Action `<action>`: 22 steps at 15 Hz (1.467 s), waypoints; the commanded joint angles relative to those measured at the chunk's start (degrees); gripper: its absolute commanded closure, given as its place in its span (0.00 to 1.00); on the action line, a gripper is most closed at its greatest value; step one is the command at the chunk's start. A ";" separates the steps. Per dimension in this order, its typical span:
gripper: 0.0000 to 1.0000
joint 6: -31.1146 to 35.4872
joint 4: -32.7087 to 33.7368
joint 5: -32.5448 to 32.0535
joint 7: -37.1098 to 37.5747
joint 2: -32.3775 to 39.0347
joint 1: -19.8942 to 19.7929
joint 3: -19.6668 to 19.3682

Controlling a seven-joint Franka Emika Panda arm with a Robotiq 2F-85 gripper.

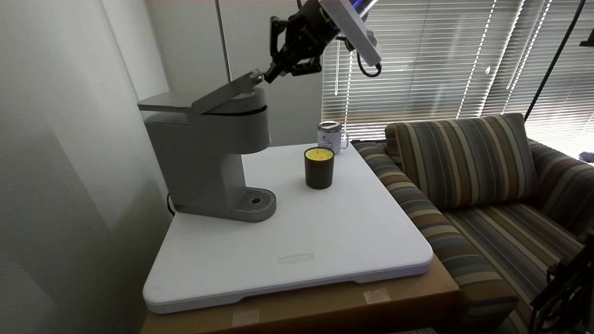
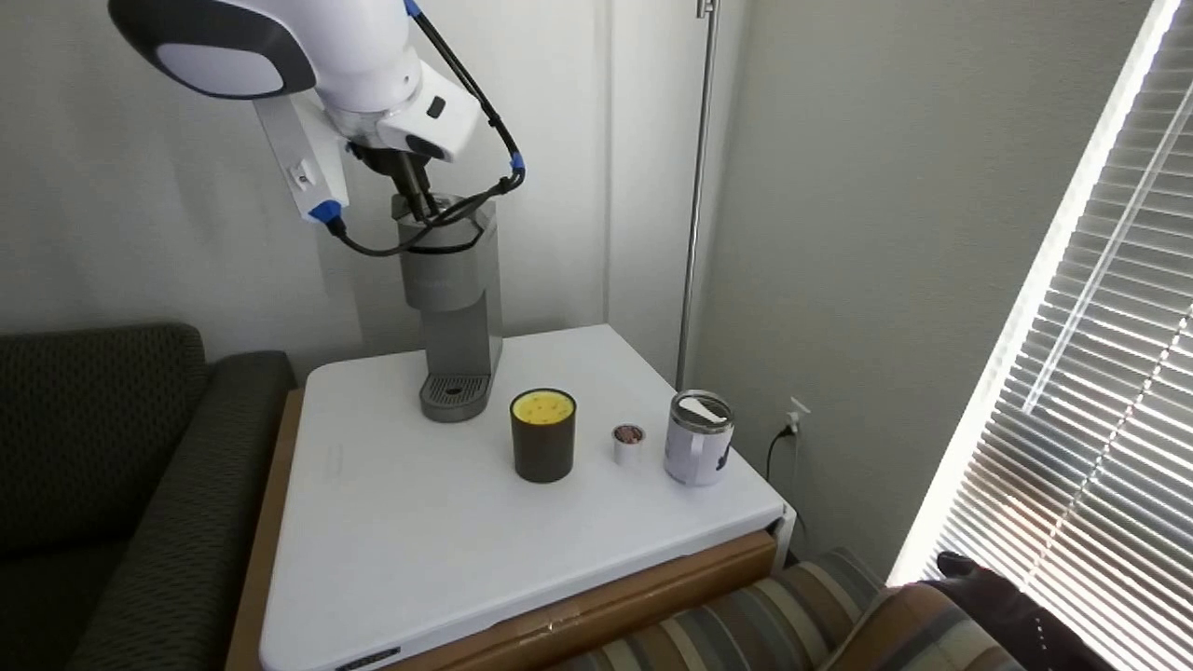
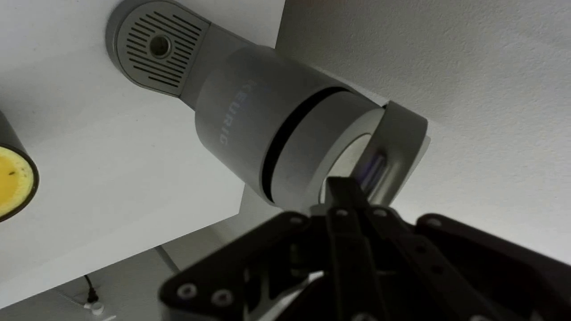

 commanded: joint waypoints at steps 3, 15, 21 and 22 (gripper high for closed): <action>1.00 -0.79 2.05 1.85 -2.69 0.26 -0.81 0.91; 1.00 -0.82 4.46 0.22 -2.21 0.56 0.09 0.68; 1.00 -0.97 6.17 -1.05 -1.44 1.34 0.76 0.32; 1.00 -0.93 6.51 -1.23 -1.35 1.50 0.86 0.25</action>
